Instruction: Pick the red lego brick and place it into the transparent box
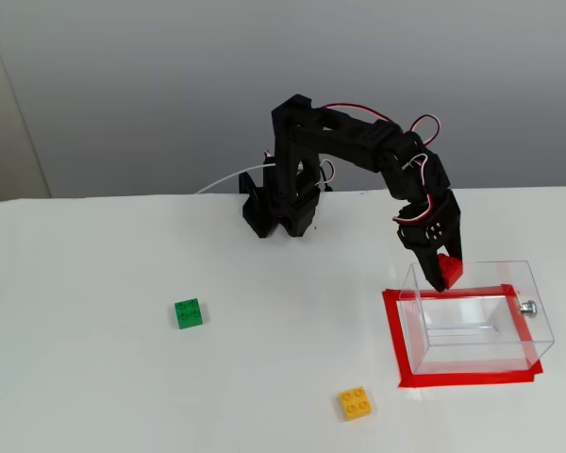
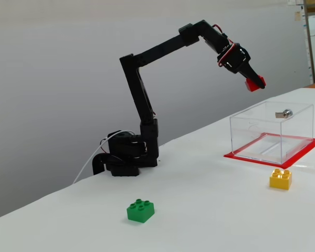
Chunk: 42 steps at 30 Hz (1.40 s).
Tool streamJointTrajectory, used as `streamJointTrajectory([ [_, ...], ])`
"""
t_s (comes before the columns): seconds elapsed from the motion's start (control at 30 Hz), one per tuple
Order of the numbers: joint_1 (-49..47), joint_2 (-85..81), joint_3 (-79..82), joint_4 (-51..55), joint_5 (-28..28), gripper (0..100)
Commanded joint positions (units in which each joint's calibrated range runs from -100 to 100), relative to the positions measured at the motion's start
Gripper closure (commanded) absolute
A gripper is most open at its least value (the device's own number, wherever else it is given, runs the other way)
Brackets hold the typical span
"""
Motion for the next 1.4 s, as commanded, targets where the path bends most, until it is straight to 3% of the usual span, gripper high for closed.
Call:
streamJointTrajectory([
  [0.0, -2.35, 0.81, -2.66, -1.94, -0.07, 87],
  [0.3, -5.24, 6.75, -5.73, -8.03, -0.07, 87],
  [0.63, -9.16, 17.53, -16.40, -7.69, -0.12, 87],
  [1.23, -10.86, 18.88, -16.13, -7.16, -0.07, 86],
  [1.37, -10.71, 18.80, -16.04, -7.08, -0.07, 78],
])
